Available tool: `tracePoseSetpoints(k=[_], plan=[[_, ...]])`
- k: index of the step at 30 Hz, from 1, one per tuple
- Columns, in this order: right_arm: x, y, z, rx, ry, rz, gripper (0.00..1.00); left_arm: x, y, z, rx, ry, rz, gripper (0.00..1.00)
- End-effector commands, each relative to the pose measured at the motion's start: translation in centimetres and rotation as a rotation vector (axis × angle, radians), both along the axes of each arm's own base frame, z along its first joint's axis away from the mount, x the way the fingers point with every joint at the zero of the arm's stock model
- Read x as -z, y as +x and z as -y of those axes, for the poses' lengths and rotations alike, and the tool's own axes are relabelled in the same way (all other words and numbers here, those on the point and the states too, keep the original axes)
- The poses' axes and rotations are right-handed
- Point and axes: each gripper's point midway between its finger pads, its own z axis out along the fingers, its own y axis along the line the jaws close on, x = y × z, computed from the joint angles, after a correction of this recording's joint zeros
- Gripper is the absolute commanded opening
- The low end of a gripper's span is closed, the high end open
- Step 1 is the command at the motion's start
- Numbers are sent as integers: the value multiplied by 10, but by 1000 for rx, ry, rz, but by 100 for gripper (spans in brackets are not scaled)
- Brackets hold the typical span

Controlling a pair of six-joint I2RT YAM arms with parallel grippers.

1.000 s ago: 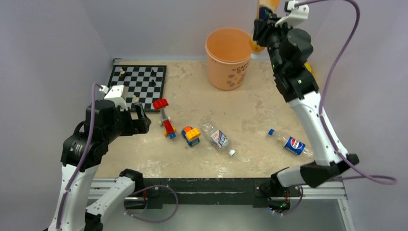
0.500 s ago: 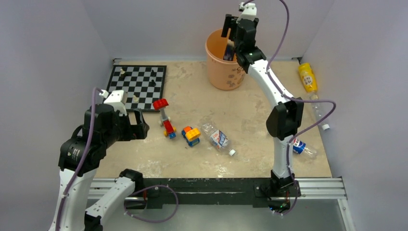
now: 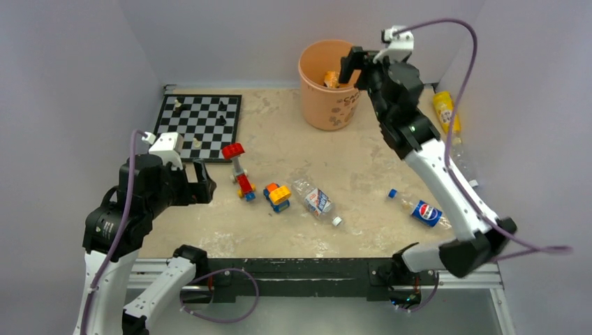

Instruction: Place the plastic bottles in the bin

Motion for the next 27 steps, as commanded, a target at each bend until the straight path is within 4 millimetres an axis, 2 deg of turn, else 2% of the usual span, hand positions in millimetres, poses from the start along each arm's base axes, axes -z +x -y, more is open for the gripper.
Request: tracePoseSetpoints(k=[1,2,3,7,10,13,17,22,27], plan=[[58,-62,-10,-117,-10,-142,91,-7,9,11,46,-28,39,100],[77,-74,-10,-130,-13,-188,91,-7,10,12,49,-33,37,100],[105,-87,-11,-156,-25,-259,91,-7,10,13,50,-39,34,100],[176,-133,-31,-288,-29,-439,89,-3,12,14,43,-47,25,100],[222,-163,-52,-363,-55,-566,89,2,13,15,36,-51,8,100],[259,-186,-75,-427,-95,-658,90,6,12,15,29,-58,-6,100],[305,-196,-92,-465,-162,-774,91,9,12,16,23,-63,-13,100],[345,-202,-112,-537,-264,-853,92,10,12,16,19,-66,-18,100],[382,-207,-121,-579,-325,-918,92,11,12,16,15,-68,-23,100]])
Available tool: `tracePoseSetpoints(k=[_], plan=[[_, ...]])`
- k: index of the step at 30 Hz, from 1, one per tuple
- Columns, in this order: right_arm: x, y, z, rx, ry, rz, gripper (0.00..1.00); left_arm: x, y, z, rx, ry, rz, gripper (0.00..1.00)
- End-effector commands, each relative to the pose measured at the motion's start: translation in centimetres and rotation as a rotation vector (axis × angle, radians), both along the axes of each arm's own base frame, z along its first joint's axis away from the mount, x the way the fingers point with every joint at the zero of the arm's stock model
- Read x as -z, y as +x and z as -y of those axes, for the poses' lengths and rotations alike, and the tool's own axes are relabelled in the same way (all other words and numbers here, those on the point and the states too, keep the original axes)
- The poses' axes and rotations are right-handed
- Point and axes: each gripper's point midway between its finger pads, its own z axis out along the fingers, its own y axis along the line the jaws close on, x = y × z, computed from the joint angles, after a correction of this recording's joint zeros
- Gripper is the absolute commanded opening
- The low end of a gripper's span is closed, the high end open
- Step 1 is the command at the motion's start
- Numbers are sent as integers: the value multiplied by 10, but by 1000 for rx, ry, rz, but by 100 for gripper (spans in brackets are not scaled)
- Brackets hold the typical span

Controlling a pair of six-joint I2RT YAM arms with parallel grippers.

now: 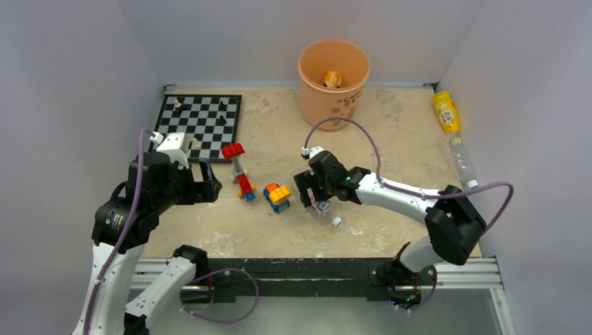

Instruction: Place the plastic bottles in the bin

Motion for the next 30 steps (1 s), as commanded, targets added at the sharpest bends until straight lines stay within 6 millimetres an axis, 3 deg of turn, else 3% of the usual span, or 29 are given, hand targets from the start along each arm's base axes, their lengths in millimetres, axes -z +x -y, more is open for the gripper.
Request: tracePoseSetpoints(k=[1,4,6,8,10,12,15,16,19,23,27,30], plan=[[17,-3,-17,-74,13,-19,91,-4,5,4,-6,-29,16,100],[29,-6,-14,-79,-19,-45,81,-3,6,5,-8,-31,14,100],[23,-5,-10,-67,-28,-28,64,-3,7,5,-9,-32,14,100],[4,-4,-5,-53,-17,4,47,-2,9,6,-11,-32,12,100],[-25,0,0,-24,6,58,36,-2,11,7,-8,-34,9,100],[-67,11,9,17,21,153,35,-2,13,7,-7,-33,9,100],[-146,38,29,105,87,319,35,-2,15,12,7,-48,9,100],[-186,51,37,144,138,395,35,-2,16,12,8,-50,8,100],[-280,86,68,264,253,602,36,-1,18,13,7,-49,4,100],[-386,123,106,419,310,913,38,1,20,13,-2,-51,-4,100],[-456,157,125,534,342,1138,40,1,21,17,8,-68,-13,100],[-479,191,126,584,341,1258,40,1,22,18,10,-68,-15,100]])
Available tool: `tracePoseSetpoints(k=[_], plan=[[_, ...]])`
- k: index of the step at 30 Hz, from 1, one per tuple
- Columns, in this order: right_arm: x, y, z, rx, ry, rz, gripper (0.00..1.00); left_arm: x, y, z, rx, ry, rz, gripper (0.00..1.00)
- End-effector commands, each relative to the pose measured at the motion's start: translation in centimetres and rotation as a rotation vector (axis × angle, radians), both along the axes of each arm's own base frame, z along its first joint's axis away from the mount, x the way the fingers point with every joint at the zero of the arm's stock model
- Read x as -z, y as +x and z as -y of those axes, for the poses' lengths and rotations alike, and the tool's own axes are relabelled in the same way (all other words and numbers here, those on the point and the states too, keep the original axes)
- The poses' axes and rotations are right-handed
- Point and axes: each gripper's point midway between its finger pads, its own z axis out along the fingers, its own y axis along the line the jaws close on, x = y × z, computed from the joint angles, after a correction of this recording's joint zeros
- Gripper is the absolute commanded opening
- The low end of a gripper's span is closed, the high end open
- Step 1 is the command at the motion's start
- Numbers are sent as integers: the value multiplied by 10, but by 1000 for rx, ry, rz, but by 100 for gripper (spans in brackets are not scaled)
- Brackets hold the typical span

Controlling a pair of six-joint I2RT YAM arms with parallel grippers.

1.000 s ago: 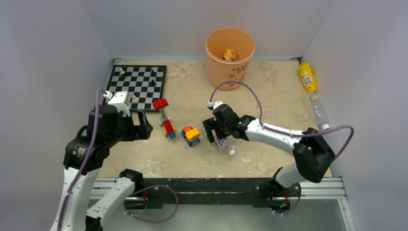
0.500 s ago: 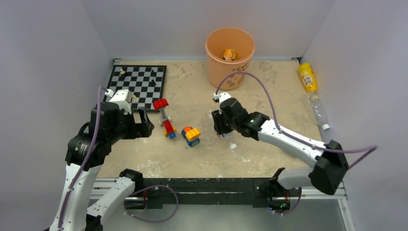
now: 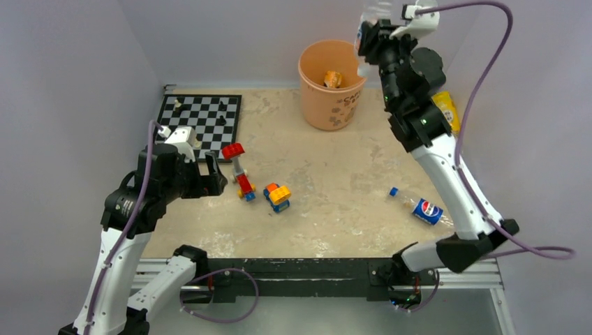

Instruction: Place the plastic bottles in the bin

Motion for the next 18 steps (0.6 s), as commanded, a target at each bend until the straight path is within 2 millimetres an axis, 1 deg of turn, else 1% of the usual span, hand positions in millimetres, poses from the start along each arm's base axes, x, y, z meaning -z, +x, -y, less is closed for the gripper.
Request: tracePoseSetpoints(k=[1,2,5,6,9,11,13,15,16,17,18], plan=[[-40,54,11,167,-3,196,40,-7,6,7,5,-40,29,100],[-36,71,8,189,-4,200,41,-7,6,6,4,-37,29,100],[-24,115,3,228,2,197,44,-6,5,4,-4,-26,28,100],[-14,130,1,240,2,185,47,-7,5,3,-6,-23,30,100],[19,169,-6,247,-7,126,68,-7,5,1,-9,-15,32,100],[40,189,-13,226,-28,67,75,-8,6,1,-8,-12,33,100],[49,196,-17,213,-23,32,81,-9,6,1,-6,-11,36,100],[49,192,-16,204,-22,25,84,-9,6,1,-5,-9,36,100],[43,185,-13,200,-17,34,84,-9,6,1,-4,-8,36,100],[31,171,-7,201,-5,50,84,-9,7,2,-3,-9,37,100],[36,164,-4,203,-7,35,84,-9,7,2,-1,-11,37,100]])
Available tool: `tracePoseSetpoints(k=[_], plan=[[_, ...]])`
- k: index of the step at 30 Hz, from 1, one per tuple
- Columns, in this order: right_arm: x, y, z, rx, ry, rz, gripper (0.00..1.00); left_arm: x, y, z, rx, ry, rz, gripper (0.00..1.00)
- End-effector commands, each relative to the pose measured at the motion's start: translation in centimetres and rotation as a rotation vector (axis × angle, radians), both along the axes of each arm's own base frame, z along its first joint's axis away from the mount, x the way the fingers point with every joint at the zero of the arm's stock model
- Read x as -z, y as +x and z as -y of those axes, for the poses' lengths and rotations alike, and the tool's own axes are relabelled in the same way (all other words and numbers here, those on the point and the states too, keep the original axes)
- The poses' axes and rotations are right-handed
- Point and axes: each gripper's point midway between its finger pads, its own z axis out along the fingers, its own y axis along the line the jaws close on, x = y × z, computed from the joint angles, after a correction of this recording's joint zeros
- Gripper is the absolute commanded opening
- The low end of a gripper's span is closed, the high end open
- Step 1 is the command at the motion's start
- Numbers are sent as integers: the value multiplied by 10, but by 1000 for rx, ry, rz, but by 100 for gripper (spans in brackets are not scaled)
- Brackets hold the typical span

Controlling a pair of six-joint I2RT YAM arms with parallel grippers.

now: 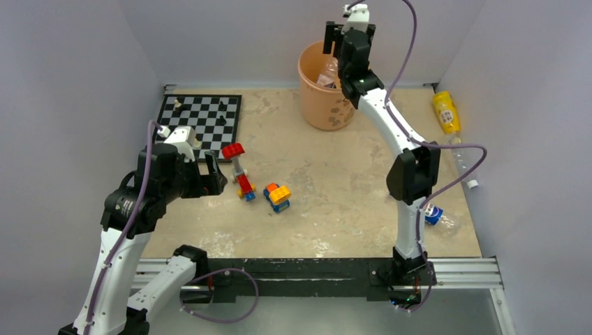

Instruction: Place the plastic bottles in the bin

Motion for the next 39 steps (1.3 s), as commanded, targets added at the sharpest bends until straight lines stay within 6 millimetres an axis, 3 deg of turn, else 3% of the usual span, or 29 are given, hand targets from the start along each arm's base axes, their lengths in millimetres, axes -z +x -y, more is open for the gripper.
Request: tracePoseSetpoints(k=[1,4,7,13,15,19,24,27,33,39], plan=[[-110,-71,32,11,120,194,84,-9,5,2,9,-4,35,100],[-102,-109,54,46,122,155,85,-10,5,3,15,-11,41,100],[-68,-149,81,115,148,59,85,-11,5,4,20,-12,47,100],[51,-238,140,299,334,-223,85,-12,4,7,36,-26,51,100],[87,-268,157,387,440,-309,89,-12,4,9,43,-32,50,100],[144,-317,168,503,674,-421,91,-10,3,11,50,-38,42,100],[211,-355,165,714,1043,-464,88,1,5,15,68,-42,10,100],[240,-371,166,866,1208,-464,87,4,4,17,75,-50,-3,100],[268,-398,183,1108,1226,-496,88,8,4,16,78,-33,-14,100],[287,-395,203,1143,1269,-457,89,10,5,17,82,-35,-19,100]])
